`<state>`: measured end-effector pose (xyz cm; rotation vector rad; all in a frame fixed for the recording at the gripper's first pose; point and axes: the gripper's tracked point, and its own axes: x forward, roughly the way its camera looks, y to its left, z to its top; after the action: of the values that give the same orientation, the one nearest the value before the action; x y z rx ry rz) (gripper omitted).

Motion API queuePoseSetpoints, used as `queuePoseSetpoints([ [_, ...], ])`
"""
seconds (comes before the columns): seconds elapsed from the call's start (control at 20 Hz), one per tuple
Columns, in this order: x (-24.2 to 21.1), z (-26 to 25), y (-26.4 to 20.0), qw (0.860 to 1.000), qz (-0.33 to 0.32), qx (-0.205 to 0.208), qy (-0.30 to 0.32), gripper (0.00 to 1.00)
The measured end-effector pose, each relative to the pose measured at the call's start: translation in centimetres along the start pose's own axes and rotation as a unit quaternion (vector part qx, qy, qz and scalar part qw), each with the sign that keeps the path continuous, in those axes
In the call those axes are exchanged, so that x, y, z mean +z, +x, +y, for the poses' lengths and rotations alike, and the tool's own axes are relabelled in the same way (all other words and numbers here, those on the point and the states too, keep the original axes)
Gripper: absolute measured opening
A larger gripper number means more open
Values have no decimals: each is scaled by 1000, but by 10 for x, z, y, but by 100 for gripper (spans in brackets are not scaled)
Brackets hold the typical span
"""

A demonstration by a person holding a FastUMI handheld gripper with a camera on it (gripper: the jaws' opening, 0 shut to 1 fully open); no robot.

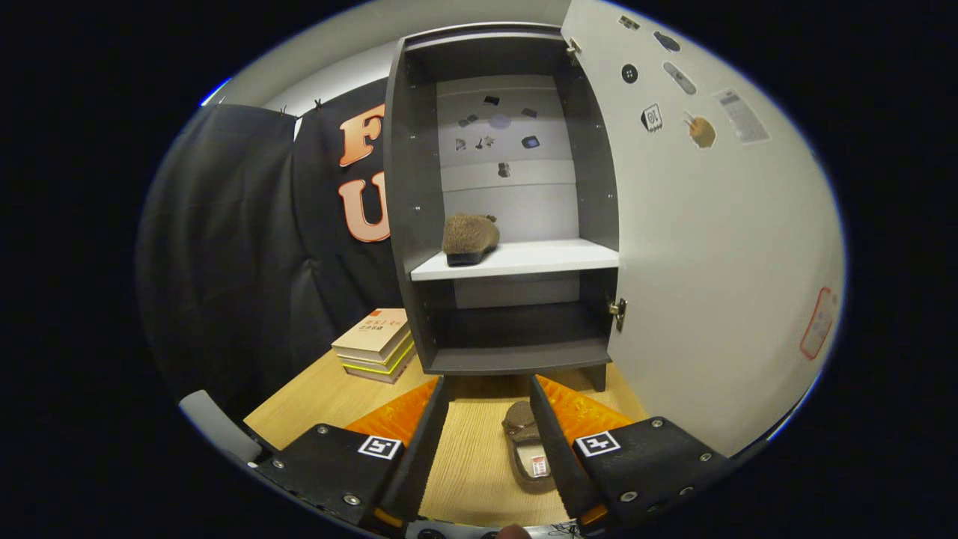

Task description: Open the shoe cabinet door, grab the shoes and put them into the shoe cabinet, then close the shoe cabinet door.

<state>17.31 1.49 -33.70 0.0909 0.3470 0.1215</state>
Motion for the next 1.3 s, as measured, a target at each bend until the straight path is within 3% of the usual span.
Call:
queuePoseSetpoints([
  [0.2,-79,-2,33,998,65,20,-10,70],
  [0.4,-128,-13,61,994,105,30,6,70],
  [0.95,-199,-16,133,984,172,53,-1,70],
  [1.2,-208,-9,158,982,182,55,9,68],
  [1.25,-208,-8,163,981,183,57,13,67],
  [1.3,-208,-13,170,981,185,48,17,56],
])
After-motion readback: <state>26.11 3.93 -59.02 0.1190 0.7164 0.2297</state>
